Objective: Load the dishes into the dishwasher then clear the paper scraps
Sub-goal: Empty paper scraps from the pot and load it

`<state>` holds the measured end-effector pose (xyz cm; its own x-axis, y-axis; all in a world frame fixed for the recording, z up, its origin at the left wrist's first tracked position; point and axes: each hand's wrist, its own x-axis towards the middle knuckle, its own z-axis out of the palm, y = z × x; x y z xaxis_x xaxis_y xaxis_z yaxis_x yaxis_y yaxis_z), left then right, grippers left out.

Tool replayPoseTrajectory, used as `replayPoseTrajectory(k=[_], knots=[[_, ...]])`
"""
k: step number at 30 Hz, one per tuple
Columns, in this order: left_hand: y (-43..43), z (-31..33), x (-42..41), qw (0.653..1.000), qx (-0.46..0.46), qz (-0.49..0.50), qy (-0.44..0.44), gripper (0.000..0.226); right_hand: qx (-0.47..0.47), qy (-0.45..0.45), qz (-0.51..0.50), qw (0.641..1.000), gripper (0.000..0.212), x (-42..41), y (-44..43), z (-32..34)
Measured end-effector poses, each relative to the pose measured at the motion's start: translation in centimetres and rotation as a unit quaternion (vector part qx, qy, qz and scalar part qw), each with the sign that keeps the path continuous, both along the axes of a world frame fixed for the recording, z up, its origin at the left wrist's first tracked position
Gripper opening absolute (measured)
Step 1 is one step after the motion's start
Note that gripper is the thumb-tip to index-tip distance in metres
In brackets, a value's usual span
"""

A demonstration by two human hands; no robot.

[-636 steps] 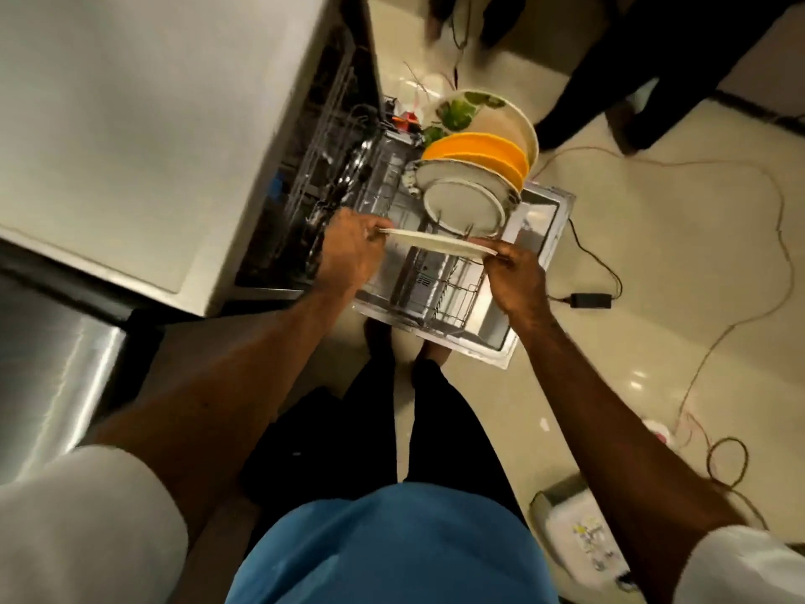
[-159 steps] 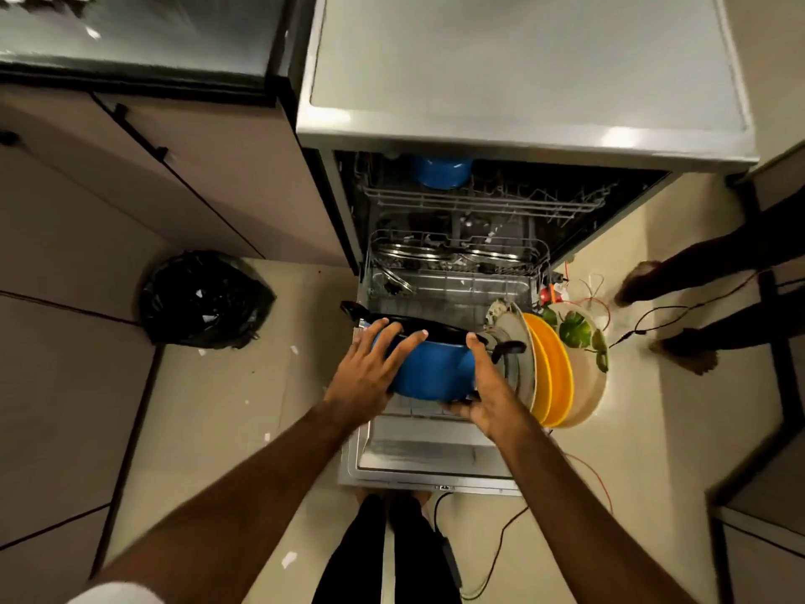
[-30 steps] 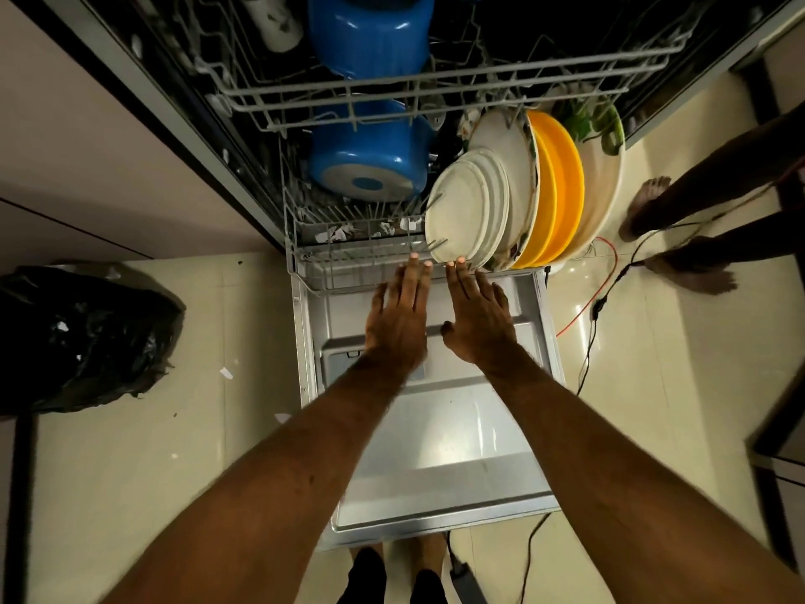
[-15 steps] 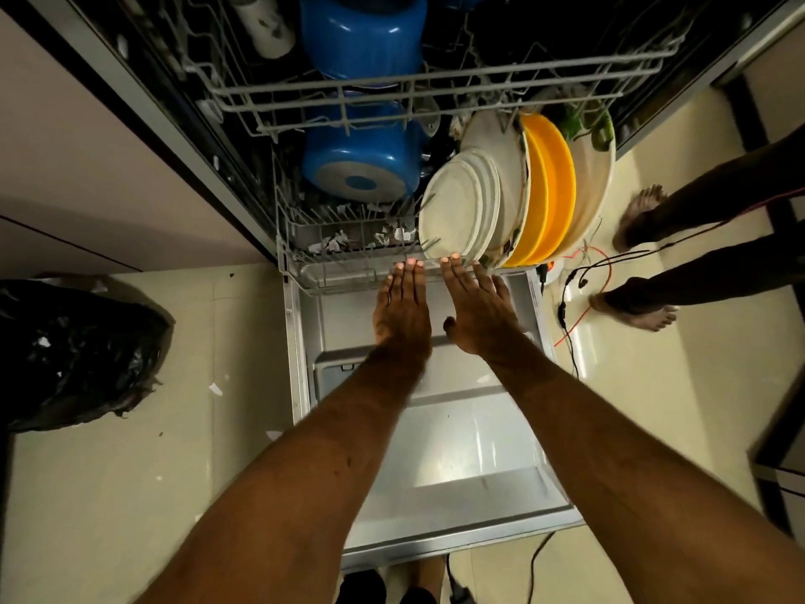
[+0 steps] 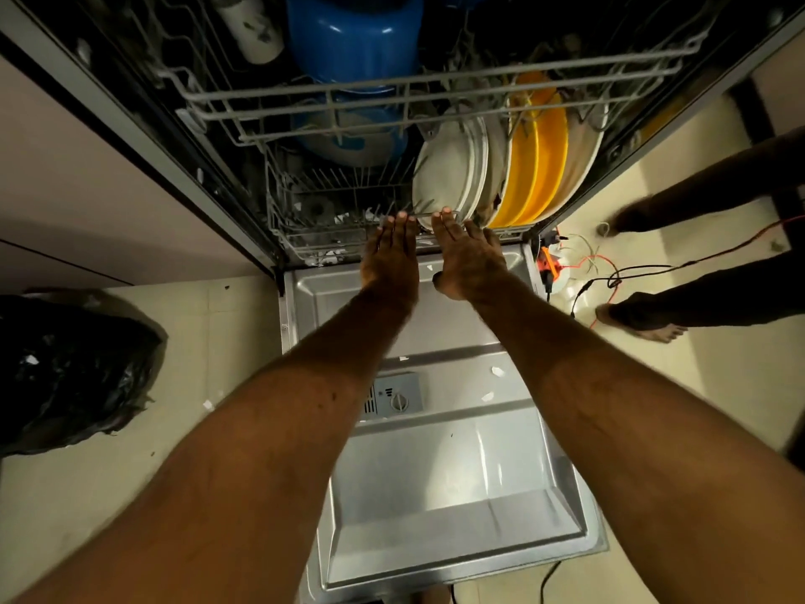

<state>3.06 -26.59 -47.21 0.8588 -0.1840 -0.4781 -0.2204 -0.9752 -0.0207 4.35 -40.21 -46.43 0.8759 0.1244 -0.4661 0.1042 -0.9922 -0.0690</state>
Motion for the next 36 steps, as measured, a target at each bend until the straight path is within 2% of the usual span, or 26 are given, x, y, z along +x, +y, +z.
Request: replayPoseTrajectory(k=[9, 12, 17, 21, 28, 36], knots=[[0.3, 0.7, 1.3, 1.000, 0.002, -0.010, -0.006, 0.106, -0.050, 0.025, 0.028, 0.998, 0.097, 2.6, 0.3, 1.4], [0.5, 0.4, 1.3, 1.000, -0.013, -0.010, -0.009, 0.110, -0.038, 0.023, 0.019, 0.999, 0.101, 2.1, 0.3, 0.9], [0.9, 0.6, 1.1, 0.998, -0.042, -0.024, -0.033, 0.103, -0.004, 0.019, 0.002, 1.000, 0.110, 0.9, 0.3, 0.6], [1.1, 0.4, -0.6, 0.996, -0.037, -0.048, -0.058, 0.107, 0.011, -0.030, -0.008, 0.999, 0.111, -2.6, 0.1, 0.4], [0.3, -0.6, -8.4, 0.994, -0.064, -0.063, -0.055, 0.110, 0.061, -0.069, -0.009, 0.996, 0.109, -10.7, -2.2, -0.9], [0.5, -4.7, -22.7, 0.990, -0.109, -0.093, 0.001, 0.099, 0.098, -0.043, -0.011, 0.994, 0.107, -24.5, -4.9, -4.8]])
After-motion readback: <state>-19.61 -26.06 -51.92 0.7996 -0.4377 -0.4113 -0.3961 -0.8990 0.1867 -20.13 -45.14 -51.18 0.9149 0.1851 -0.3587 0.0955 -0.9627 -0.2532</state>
